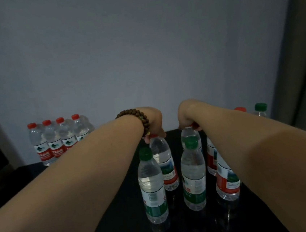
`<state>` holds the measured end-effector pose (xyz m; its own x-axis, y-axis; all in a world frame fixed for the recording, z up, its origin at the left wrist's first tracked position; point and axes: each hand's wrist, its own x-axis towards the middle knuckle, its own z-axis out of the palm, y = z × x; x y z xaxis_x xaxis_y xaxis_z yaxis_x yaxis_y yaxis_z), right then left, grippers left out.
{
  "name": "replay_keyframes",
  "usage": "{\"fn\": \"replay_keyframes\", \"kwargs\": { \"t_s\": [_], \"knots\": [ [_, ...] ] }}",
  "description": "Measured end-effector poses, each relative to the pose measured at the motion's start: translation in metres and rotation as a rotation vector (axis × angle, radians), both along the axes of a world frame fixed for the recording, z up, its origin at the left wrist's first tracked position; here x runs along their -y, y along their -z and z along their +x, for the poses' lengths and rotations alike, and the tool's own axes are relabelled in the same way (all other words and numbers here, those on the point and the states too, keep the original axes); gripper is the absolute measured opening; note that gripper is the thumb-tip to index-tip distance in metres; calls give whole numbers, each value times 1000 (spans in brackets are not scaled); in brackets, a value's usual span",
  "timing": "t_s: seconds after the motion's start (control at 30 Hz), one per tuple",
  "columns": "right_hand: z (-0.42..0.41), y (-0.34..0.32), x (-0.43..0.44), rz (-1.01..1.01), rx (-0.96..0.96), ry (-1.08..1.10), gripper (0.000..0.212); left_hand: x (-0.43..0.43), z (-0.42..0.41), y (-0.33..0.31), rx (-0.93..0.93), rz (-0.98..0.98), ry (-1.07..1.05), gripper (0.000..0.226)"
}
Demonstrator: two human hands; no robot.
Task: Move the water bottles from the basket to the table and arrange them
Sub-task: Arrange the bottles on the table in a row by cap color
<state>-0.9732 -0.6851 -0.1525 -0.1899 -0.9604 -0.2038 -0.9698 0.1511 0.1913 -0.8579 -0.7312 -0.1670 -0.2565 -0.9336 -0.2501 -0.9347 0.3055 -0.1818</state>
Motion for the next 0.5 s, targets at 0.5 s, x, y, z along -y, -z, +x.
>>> {"fn": "replay_keyframes", "kwargs": {
  "t_s": [0.5],
  "knots": [
    [160, -37, -20, -171, 127, -295, 27, -33, 192, -28, 48, -212, -139, 50]
  ]
}}
